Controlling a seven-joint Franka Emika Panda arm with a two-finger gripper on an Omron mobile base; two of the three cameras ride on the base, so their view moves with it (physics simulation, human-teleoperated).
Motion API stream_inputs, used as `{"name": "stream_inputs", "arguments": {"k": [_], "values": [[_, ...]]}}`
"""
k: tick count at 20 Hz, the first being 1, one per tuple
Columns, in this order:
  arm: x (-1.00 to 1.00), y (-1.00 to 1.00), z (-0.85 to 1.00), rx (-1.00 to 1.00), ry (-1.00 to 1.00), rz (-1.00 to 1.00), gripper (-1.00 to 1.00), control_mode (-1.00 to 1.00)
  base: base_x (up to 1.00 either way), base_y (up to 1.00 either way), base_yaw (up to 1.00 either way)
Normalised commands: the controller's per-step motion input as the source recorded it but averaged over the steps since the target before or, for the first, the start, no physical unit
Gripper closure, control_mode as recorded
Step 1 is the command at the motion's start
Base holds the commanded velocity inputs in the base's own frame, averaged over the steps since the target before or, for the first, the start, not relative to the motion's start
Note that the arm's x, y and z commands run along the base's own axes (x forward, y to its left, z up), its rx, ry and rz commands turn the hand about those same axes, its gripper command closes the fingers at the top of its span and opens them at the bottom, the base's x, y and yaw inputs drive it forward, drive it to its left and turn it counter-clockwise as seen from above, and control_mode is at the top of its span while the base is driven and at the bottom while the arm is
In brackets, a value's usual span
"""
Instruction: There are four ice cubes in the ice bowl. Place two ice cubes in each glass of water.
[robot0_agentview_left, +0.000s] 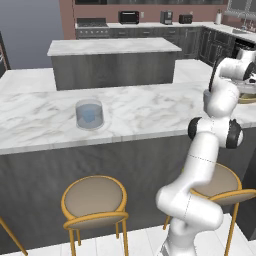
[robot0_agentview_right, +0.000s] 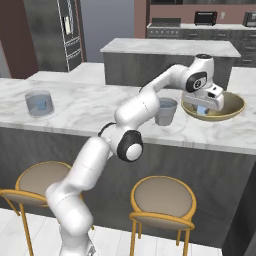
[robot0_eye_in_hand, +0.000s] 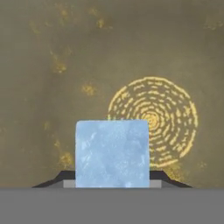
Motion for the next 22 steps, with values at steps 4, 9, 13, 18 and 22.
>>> {"name": "stream_inputs", "arguments": {"k": [4, 9, 13, 18, 22], "values": [[0.0, 0.04, 0.0, 0.03, -0.15, 0.0, 1.0, -1.0, 0.0, 0.0, 0.0], [-0.07, -0.01, 0.25, 0.07, -0.41, -0.01, 1.0, -1.0, 0.0, 0.0, 0.0], [-0.34, -0.09, 0.82, 0.11, -0.74, -0.04, 1.0, -1.0, 0.0, 0.0, 0.0], [-0.91, 0.0, 0.61, 0.04, -0.79, -0.02, 1.0, -1.0, 0.0, 0.0, 0.0], [-1.0, 0.12, 0.72, 0.0, -0.33, 0.0, 1.0, -1.0, 0.0, 0.0, 0.0]]}}
